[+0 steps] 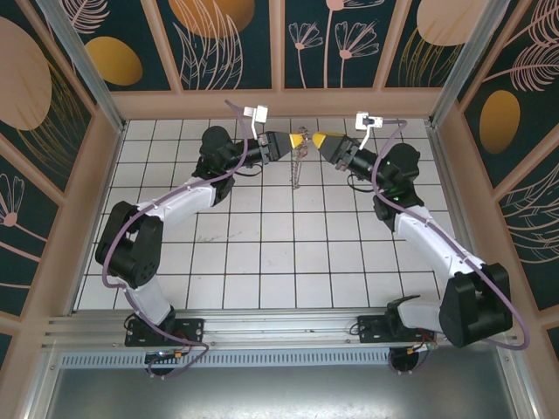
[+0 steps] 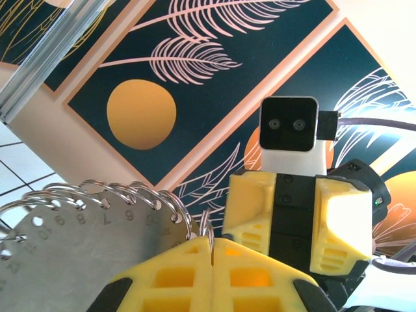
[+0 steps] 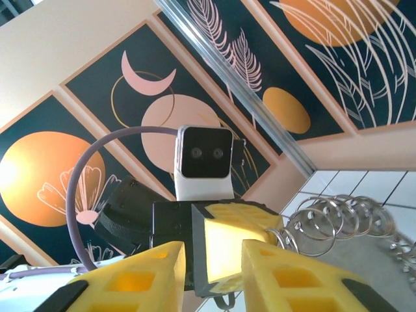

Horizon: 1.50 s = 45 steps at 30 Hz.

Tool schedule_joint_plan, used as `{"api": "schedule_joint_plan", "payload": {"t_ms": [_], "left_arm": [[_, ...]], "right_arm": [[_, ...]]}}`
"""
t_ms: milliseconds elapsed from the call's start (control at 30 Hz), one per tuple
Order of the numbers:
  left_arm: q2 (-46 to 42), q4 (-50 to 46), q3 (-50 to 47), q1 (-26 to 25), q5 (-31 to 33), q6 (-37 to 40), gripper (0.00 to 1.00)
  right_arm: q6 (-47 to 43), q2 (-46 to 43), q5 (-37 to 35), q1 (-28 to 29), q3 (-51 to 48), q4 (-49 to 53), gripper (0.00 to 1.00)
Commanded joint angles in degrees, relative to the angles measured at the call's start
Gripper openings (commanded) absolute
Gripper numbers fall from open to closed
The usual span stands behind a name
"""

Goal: Put the keys on the keyring

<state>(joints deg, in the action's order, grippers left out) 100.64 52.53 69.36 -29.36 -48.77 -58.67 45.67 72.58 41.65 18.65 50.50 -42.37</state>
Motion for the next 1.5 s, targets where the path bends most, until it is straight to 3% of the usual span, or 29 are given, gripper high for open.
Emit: {"api": "schedule_joint_plan", "payload": {"t_ms": [0,467,800,933,1467], "left_arm": [[-0.5,4.6,0.1,-0.2,0.4,-1.0,0.0],[-0.6,4.7,-0.1,-0.2,0.3,-1.1,0.0],[-0.6,5.0,-0.1,-0.2,0.3,-1.3,0.0],[-0.8,5.0,-0.2,-0.2,0.4,-1.2,0.0],[-0.6,5.5,-0.4,-0.2,0.2,-1.4,0.0]], "right_arm": [[0.6,1.1,0.1,0.4,0.9,-3.4,0.31],[0.4,3.9,1.0,2.0,2.2,-4.1,0.24],[0.3,5.3,0.8,2.8,2.8,-4.0,0.28],[0.2,5.0,0.5,2.5,2.3,-4.2,0.36],[1.1,4.8,0.5,0.8,2.3,-4.7,0.35]]}}
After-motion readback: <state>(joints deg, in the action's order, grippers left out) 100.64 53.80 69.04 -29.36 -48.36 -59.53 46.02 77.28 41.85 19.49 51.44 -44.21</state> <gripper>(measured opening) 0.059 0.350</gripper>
